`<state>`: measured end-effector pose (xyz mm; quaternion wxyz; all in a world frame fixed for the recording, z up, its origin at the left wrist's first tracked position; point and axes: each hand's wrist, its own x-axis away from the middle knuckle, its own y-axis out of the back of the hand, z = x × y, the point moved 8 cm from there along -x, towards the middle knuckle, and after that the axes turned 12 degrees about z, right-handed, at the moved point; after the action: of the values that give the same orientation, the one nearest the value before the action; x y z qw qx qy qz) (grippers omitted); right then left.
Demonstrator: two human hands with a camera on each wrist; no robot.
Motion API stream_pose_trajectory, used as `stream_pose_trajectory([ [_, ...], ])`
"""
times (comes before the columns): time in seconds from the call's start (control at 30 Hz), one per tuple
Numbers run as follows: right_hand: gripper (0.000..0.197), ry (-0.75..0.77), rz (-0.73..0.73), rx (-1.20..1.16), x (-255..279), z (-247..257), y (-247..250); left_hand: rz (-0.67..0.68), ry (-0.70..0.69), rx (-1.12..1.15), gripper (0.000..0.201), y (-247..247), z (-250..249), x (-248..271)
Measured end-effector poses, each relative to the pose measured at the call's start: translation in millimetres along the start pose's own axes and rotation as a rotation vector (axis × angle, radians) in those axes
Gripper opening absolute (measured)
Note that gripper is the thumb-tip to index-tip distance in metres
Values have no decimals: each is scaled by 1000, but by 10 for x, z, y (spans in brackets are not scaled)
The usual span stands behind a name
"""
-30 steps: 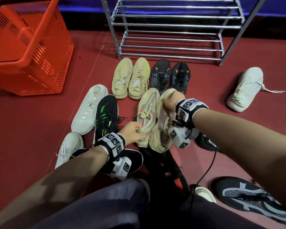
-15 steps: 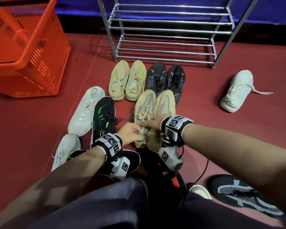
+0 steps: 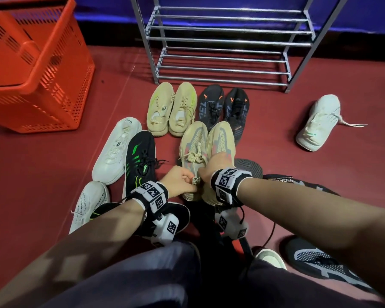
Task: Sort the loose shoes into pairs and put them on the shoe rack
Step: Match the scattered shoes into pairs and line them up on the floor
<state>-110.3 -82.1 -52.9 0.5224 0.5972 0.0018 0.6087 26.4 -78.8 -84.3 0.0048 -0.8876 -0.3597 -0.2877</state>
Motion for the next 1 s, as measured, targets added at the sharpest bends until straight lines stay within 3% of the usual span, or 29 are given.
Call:
stream_pose_trajectory([
  [0.07, 63, 33, 31, 21, -9, 24, -2, -4, 2, -8, 31, -7, -7, 8],
  [0.23, 54, 114, 4, 40, -5, 36, 205, -3, -15, -4, 26, -33, -147, -7],
  [0.33, 33, 121, -67, -28, 52, 12, 320, 0, -47, -6, 34, -47, -300, -7],
  [0.4, 36, 155, -94, -4, 99, 22, 415, -18, -78, 27, 44, -43, -393, -3],
  [0.47, 40, 221, -120, 43, 178, 67, 516, -19, -115, 62, 37, -57, -488, -1],
  [0.57, 28, 270, -219, -23, 285, 18, 744, -21, -163, 114, 19, -67, -637, -11],
  [0.8, 40, 279, -417, -201, 237, -181, 1475, -309, -196, 164, 28, 180, -732, -129],
  [1.0, 38, 245, -594, -335, -23, -533, 2138, -253, -162, 67, 29, 209, -873, -453],
])
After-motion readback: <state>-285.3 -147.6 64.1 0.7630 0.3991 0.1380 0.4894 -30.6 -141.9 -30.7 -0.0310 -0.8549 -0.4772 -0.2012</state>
